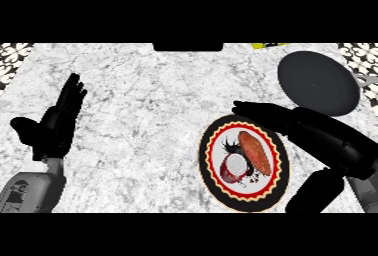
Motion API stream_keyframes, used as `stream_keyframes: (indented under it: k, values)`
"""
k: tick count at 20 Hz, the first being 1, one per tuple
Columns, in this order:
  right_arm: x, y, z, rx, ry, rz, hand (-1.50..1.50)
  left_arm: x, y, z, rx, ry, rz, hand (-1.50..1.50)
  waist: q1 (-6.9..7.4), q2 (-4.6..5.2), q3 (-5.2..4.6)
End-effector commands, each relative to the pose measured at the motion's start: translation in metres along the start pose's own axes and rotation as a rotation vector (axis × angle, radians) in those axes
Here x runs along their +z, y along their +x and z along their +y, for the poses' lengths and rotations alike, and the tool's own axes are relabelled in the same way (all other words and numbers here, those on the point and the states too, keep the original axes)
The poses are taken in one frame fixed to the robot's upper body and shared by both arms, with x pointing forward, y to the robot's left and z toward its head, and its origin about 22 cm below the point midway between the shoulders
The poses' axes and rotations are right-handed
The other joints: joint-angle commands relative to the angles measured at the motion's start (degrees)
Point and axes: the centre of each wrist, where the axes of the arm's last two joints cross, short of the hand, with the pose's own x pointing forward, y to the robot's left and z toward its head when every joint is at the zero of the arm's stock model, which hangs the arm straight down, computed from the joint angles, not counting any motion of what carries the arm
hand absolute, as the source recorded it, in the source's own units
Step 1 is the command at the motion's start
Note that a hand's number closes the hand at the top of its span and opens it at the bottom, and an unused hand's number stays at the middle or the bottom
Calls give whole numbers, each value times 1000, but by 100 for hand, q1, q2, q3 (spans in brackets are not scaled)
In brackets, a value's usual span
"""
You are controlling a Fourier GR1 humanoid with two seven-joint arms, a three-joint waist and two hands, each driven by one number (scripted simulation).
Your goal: Pick the can from the plate and place it in the pan
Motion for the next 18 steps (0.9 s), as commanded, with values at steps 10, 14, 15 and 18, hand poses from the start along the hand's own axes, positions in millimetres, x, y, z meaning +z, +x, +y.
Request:
stream_keyframes:
  k: [10,14,15,18]
  values:
    - [-26,-31,30,31,57,135,-150,-1,25,7,-14,-8,1,0,29,2,4]
    - [-32,-26,42,38,126,109,-150,-21,6,-6,7,4,-3,0,-17,7,1]
    - [-32,-28,28,56,138,115,-150,-6,-1,-14,-3,1,1,0,0,4,1]
    - [-49,-26,59,80,168,100,-150,-4,3,-8,-2,-22,-5,0,9,5,2]
